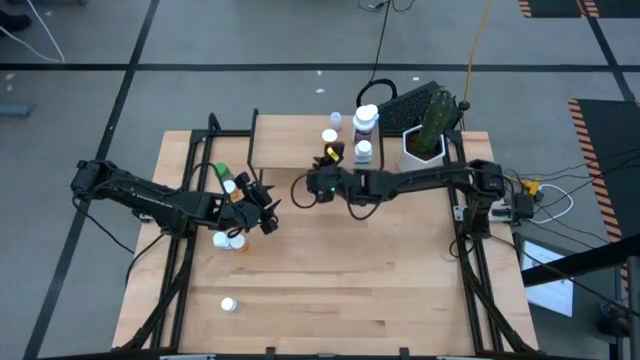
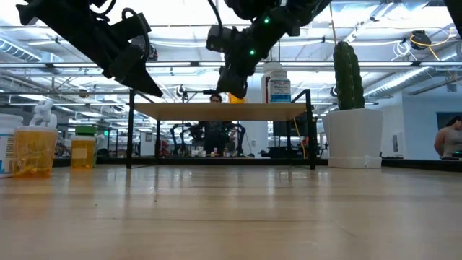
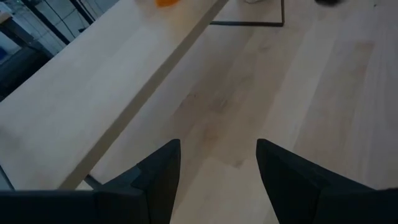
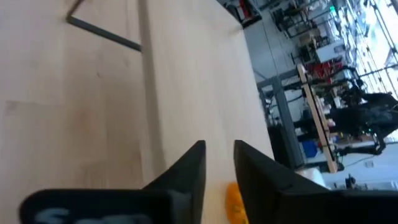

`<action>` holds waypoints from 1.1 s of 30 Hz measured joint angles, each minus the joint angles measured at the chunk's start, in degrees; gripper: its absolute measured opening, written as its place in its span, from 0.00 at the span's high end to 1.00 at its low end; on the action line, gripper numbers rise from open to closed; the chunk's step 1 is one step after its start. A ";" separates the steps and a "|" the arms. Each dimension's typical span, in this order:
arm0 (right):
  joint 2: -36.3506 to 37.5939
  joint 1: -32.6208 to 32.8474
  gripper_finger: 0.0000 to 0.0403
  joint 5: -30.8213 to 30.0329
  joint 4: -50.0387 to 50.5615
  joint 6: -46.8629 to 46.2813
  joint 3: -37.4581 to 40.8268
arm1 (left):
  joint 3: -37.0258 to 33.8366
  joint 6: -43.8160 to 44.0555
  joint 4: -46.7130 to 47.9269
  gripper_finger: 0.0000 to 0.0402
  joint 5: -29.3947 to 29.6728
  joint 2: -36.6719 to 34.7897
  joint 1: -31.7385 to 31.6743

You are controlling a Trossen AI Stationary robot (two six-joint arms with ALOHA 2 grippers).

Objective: Pick and place medicine bottles onto shelf by color
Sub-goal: Put the bottom orange medicine bottle on the shelf

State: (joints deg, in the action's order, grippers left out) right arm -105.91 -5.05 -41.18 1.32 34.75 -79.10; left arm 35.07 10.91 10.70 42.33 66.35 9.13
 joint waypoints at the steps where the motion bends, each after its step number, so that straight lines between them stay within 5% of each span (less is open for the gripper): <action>1: 0.00 -0.35 0.83 -0.30 -0.29 -0.03 -0.01 | 0.00 -0.28 0.16 0.47 -0.06 0.00 0.00; 11: 0.44 -4.61 0.95 -2.31 1.33 -2.25 -0.01 | 0.00 0.20 1.63 0.47 -0.09 0.00 -0.02; 33: 0.44 -10.10 0.96 -2.32 0.12 -2.59 -0.01 | 0.00 2.29 2.96 0.47 -0.48 -0.02 0.02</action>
State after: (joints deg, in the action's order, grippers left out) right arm -105.47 -15.16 -43.49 1.44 32.16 -79.11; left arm 35.07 13.20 13.67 41.85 66.32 9.15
